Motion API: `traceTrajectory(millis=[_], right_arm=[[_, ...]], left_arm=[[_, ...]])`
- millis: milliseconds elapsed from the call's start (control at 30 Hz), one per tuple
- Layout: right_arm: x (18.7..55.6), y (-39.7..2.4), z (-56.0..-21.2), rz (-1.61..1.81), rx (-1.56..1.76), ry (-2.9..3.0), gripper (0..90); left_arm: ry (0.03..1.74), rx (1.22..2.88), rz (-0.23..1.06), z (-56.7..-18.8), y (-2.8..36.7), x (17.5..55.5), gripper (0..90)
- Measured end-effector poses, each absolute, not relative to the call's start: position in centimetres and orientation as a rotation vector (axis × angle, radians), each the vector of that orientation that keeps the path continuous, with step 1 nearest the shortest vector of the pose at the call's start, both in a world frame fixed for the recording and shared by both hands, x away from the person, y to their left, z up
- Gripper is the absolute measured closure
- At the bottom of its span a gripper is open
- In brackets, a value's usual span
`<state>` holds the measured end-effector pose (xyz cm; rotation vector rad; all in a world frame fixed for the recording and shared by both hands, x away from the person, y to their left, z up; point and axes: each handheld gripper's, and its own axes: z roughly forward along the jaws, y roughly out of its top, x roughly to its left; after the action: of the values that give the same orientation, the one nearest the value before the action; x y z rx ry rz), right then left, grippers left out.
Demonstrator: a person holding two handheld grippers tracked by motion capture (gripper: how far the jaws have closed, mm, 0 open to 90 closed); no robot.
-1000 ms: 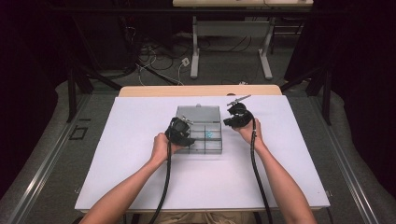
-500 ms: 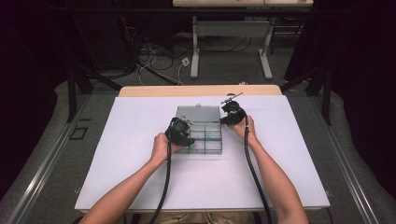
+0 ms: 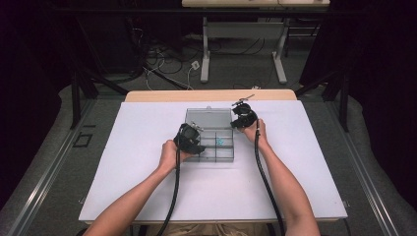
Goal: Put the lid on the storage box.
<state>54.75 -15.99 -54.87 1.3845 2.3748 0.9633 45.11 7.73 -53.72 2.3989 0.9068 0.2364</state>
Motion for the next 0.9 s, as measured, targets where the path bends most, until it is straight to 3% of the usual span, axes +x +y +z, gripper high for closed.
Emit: traceTrajectory(millis=[900], right_arm=[[54.8,-16.2,-51.0,1.004,1.306,2.305,90.0]], left_arm=[[0.907,2.397,0.236,-53.7,7.7,45.1,59.1]])
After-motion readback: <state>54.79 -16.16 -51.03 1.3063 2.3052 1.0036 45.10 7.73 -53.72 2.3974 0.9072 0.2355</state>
